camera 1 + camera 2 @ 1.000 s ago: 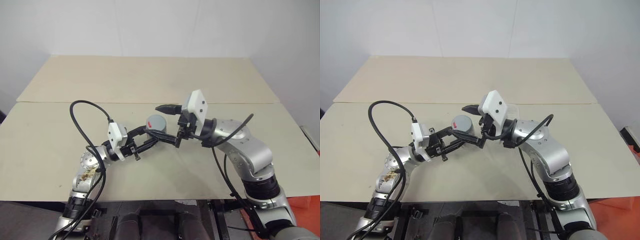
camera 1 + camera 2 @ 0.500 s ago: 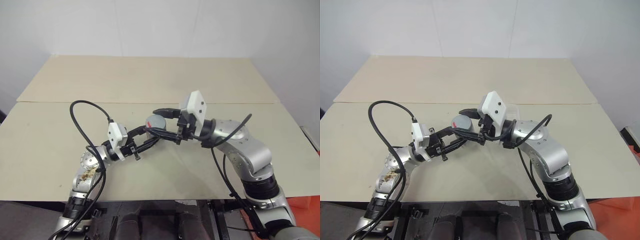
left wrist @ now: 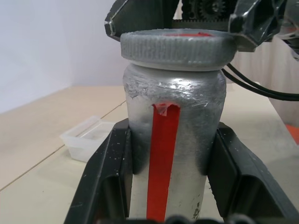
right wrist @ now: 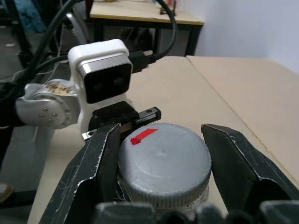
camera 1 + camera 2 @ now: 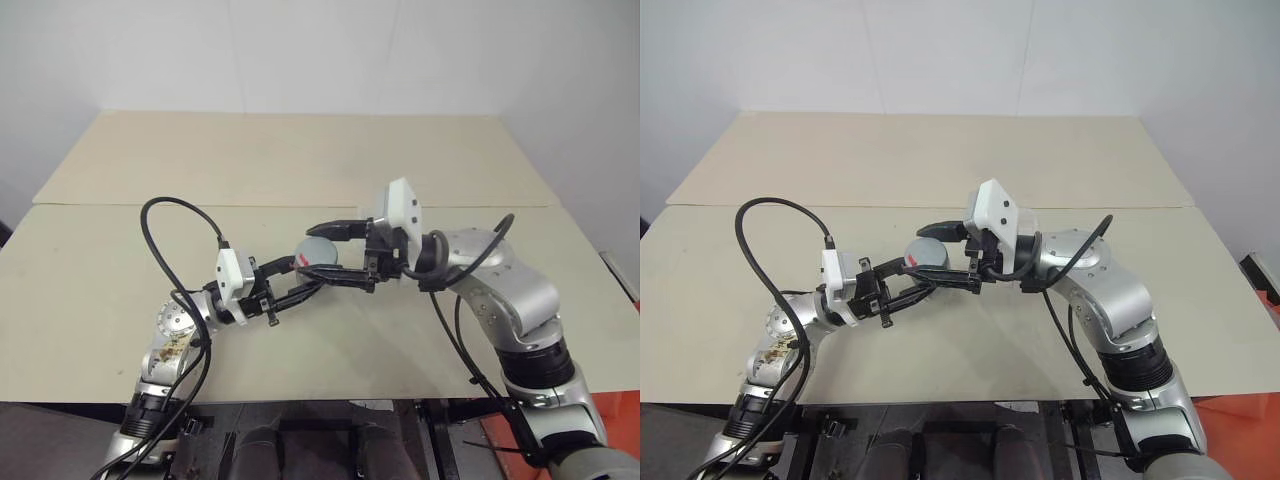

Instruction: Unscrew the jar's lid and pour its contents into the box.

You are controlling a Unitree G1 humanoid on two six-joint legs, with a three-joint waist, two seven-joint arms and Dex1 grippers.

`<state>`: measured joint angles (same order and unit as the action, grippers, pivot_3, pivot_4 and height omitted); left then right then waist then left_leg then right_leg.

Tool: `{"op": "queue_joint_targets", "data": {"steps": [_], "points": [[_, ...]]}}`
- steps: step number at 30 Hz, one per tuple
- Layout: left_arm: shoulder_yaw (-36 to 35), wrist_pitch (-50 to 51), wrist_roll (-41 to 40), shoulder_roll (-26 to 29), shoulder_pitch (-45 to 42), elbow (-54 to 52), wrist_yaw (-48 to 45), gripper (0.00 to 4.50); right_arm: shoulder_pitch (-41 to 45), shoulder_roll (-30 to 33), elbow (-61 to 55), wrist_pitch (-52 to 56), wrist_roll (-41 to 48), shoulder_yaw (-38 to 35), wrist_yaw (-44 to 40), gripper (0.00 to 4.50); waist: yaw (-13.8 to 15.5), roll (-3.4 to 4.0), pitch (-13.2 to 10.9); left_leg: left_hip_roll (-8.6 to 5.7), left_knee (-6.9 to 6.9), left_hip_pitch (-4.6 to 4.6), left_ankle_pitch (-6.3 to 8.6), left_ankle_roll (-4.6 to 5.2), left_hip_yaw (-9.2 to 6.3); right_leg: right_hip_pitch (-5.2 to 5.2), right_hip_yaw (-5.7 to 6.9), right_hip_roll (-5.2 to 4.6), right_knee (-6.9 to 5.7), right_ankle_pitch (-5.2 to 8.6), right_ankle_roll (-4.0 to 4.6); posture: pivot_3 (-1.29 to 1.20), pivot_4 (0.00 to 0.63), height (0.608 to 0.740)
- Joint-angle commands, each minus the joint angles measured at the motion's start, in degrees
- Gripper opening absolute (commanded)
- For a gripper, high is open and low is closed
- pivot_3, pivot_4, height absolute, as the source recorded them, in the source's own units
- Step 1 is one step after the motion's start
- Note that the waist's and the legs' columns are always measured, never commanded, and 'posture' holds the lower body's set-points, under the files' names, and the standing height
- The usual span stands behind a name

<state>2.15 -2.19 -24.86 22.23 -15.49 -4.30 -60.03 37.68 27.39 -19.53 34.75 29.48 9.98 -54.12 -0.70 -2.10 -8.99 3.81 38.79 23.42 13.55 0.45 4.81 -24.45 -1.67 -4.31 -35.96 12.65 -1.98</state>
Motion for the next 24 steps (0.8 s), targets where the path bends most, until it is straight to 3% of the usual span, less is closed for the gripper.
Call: {"op": "queue_joint_targets", "data": {"steps": [1,18,24], "points": [[0.0,0.2,-1.3,0.8,-0.1,-2.0,-1.1,1.85,1.9,0.5,0.1,-2.8,0.9,-1.9,-2.0,2.70,0.0,0.00,0.0,0.00,0.00,0.00,0.00,0.00,0.00,0.00,0.00,0.00,0.00,0.00,0.00,0.00,0.150,0.740],[1.2,-1.3,-0.6,1.1,-0.7,-1.3,-3.9,1.85,3.5,0.2,2.2,4.4,5.7,-4.4,-1.3,2.70,0.0,0.00,0.0,0.00,0.00,0.01,0.00,0.00,0.00,-0.01,0.00,-0.01,0.00,0.00,0.00,0.00,0.150,0.740],[0.3,-0.4,-0.9,1.1,-0.1,-2.6,-2.0,1.85,2.5,1.3,1.8,3.7,4.7,-9.1,4.6,2.70,0.1,0.00,0.0,0.00,0.00,0.02,0.00,0.00,0.00,-0.01,0.00,-0.01,0.00,0.00,0.00,0.00,0.150,0.740]]}}
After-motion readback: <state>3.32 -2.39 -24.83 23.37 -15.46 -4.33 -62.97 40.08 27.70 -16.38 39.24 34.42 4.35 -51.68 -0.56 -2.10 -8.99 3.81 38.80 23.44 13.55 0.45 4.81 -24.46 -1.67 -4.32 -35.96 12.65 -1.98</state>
